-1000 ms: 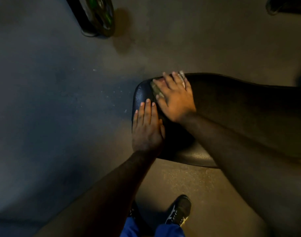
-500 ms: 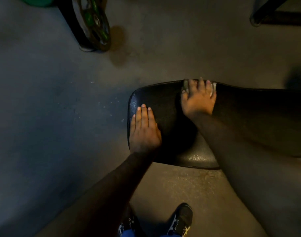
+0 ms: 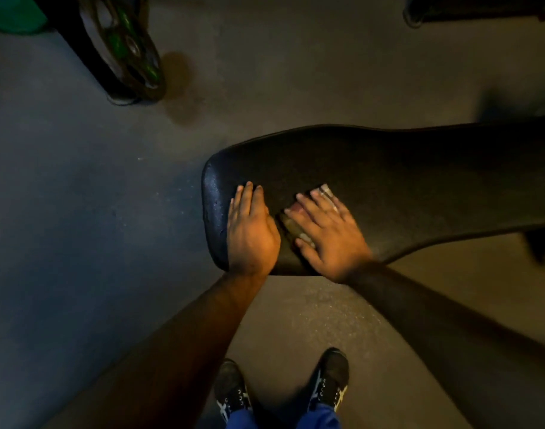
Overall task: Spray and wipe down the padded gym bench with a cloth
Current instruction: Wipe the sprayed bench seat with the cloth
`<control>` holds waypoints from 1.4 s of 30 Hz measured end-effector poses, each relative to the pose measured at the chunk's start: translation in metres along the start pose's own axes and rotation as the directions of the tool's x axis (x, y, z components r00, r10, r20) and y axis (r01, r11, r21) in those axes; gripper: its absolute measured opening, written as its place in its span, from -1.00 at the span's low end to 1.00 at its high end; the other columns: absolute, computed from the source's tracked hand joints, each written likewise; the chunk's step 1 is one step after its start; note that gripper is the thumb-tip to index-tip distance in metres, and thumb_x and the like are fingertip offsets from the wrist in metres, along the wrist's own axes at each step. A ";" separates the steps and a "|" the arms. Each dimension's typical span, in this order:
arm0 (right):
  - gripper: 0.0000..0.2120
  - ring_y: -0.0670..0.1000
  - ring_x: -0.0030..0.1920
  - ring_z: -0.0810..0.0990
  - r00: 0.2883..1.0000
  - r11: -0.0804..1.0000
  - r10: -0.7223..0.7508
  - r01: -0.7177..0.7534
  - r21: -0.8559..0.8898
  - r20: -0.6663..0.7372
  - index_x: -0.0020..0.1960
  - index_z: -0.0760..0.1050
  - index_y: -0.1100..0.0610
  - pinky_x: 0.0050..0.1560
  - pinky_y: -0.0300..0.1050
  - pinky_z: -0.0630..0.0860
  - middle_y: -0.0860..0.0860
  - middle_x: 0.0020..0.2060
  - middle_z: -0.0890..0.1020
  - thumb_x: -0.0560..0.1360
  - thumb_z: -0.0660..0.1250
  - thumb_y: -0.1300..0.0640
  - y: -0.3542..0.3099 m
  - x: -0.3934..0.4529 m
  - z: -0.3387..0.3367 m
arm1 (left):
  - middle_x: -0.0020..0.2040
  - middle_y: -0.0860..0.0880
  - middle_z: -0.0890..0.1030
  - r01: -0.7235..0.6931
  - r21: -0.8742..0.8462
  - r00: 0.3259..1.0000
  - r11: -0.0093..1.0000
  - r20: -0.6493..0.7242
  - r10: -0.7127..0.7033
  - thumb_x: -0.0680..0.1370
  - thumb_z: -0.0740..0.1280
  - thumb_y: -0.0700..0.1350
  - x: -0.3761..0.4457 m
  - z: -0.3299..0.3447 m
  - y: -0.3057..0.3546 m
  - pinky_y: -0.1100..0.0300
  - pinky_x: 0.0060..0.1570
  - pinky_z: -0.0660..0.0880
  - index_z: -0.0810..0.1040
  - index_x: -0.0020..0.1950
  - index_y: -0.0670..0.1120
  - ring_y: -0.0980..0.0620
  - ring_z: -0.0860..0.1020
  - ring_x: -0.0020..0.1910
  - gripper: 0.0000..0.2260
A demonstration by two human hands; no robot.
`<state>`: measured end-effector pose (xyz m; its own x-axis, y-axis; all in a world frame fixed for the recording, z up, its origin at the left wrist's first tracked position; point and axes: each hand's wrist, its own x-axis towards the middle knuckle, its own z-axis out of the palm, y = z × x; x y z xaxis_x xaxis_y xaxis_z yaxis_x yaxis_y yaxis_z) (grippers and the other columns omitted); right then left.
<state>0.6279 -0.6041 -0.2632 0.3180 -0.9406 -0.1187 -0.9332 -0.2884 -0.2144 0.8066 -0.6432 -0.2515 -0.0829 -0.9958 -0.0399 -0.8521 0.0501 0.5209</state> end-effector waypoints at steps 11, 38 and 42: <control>-0.40 0.16 0.60 0.16 0.992 0.993 0.098 -0.102 -0.060 -0.075 0.56 0.27 -0.05 0.52 0.34 0.16 0.08 0.57 0.29 0.56 0.13 -0.21 0.042 -0.039 0.005 | 0.54 -0.11 0.27 -0.092 -0.014 0.995 0.996 0.034 0.092 0.66 0.10 -0.07 0.039 0.021 0.032 0.05 0.53 0.05 0.30 0.50 -0.12 -0.04 0.13 0.55 -0.60; -0.42 0.15 0.60 0.14 0.997 0.996 -0.029 0.023 0.088 0.068 0.57 0.25 -0.11 0.56 0.26 0.07 0.03 0.58 0.29 0.56 0.04 -0.17 0.120 0.121 -0.036 | 0.59 -0.15 0.07 -0.076 0.326 0.987 0.942 0.156 0.026 0.66 0.00 0.12 0.039 0.036 0.041 -0.06 0.54 -0.04 0.13 0.58 -0.03 -0.10 -0.01 0.58 -0.49; -0.38 0.20 0.59 0.16 0.854 0.853 0.518 -0.511 0.106 -0.051 0.55 0.30 -0.03 0.54 0.26 0.07 0.10 0.57 0.30 0.55 -0.01 -0.19 0.155 0.109 -0.036 | 0.56 -0.23 0.16 -0.140 0.386 0.977 0.912 0.205 0.063 0.65 0.03 0.05 0.043 0.038 0.053 -0.07 0.51 0.02 0.19 0.55 -0.12 -0.17 0.10 0.56 -0.51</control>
<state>0.5116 -0.7581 -0.2746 -0.2202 -0.9617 -0.1631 -0.9408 0.2536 -0.2248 0.7383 -0.6808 -0.2585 -0.2410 -0.9535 -0.1809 -0.9647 0.2150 0.1517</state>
